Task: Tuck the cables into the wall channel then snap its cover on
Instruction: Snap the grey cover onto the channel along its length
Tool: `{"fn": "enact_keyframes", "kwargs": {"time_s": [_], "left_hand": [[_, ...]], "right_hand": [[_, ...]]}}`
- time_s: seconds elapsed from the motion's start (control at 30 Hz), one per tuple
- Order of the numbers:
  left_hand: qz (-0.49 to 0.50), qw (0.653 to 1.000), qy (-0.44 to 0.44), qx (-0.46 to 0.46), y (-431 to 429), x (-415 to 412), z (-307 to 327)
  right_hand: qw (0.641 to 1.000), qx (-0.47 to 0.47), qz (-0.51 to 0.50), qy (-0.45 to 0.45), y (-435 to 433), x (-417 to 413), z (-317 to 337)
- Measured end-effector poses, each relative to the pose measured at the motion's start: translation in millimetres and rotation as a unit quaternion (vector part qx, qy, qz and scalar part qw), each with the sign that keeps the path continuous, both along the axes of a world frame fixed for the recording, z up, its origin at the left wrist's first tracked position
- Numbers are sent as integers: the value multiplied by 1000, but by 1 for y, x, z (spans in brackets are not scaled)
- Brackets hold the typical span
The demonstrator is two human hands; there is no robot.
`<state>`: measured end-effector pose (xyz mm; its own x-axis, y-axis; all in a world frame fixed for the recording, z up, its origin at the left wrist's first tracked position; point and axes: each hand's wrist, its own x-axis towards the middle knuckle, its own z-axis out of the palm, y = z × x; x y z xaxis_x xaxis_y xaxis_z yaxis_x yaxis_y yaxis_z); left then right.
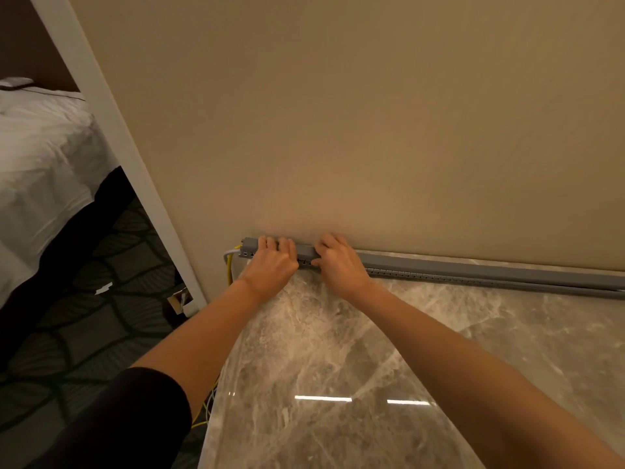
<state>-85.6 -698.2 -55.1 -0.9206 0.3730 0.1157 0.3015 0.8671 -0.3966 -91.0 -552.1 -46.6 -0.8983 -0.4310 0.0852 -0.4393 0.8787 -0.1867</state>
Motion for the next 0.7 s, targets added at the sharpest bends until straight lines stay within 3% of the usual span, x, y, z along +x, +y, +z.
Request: {"fn": "enact_keyframes", "kwargs": {"time_s": [0.37, 0.53, 0.7], "left_hand": [[-18, 997, -58, 51, 15, -2, 1], [-97, 994, -33, 47, 72, -6, 5], [-95, 990, -99, 44, 147, 5, 14]], "right_hand": [[994, 96, -49, -33, 53, 6, -3], [990, 106, -85, -28, 98, 16, -3], [985, 100, -137, -32, 169, 30, -2]]}}
